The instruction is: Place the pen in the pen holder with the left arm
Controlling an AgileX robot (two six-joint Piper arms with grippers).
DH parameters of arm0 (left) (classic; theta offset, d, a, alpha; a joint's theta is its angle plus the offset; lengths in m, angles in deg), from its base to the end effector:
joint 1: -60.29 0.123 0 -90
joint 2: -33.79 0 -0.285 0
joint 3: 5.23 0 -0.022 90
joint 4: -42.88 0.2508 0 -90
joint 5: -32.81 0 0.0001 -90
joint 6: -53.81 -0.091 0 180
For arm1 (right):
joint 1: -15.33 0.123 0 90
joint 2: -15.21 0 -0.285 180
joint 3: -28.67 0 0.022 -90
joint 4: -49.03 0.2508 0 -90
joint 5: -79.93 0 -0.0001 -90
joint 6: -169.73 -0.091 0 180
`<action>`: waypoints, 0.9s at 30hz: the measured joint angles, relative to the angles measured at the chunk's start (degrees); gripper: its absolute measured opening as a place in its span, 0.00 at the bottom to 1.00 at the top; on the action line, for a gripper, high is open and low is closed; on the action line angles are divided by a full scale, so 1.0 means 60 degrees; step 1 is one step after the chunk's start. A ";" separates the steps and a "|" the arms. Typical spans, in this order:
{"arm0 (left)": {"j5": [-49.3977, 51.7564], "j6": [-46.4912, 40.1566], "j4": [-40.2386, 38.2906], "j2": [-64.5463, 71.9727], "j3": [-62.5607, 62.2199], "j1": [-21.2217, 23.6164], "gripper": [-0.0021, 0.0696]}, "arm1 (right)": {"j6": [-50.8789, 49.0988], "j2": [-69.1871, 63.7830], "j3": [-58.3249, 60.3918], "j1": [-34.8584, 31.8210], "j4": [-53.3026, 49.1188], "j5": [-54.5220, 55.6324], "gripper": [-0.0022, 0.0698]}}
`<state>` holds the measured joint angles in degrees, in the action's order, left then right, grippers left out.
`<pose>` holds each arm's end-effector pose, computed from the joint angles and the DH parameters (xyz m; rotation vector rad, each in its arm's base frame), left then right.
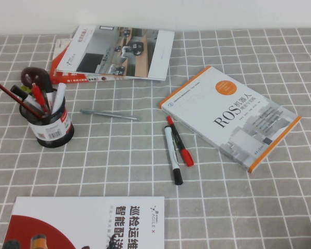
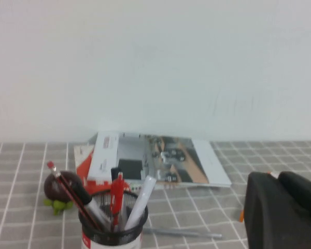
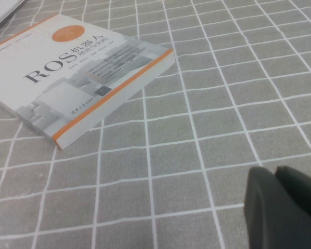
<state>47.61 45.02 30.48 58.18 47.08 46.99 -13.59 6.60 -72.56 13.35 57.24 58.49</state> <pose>0.0672 -0.0210 0.3178 0.1832 1.5870 -0.2681 0.0540 0.0029 0.1700 0.1786 1.8899 0.1563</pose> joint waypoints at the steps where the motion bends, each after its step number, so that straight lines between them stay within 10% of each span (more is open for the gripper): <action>1: 0.0105 0.0000 0.0035 -0.0180 0.0000 0.0000 0.03 | 0.0000 0.0000 0.0000 0.0000 0.0000 0.0000 0.01; 18: 0.0990 0.1390 0.1725 -0.1394 0.1048 0.0062 0.03 | 0.0000 0.0000 0.0000 0.0000 0.0000 0.0000 0.01; 27: 0.0703 0.0673 0.0825 -0.2846 0.2574 0.1889 0.03 | 0.0000 0.0000 0.0000 0.0000 0.0000 0.0000 0.01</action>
<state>51.83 49.06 35.43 41.10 62.53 58.33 -13.59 6.60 -72.56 13.35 57.24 58.49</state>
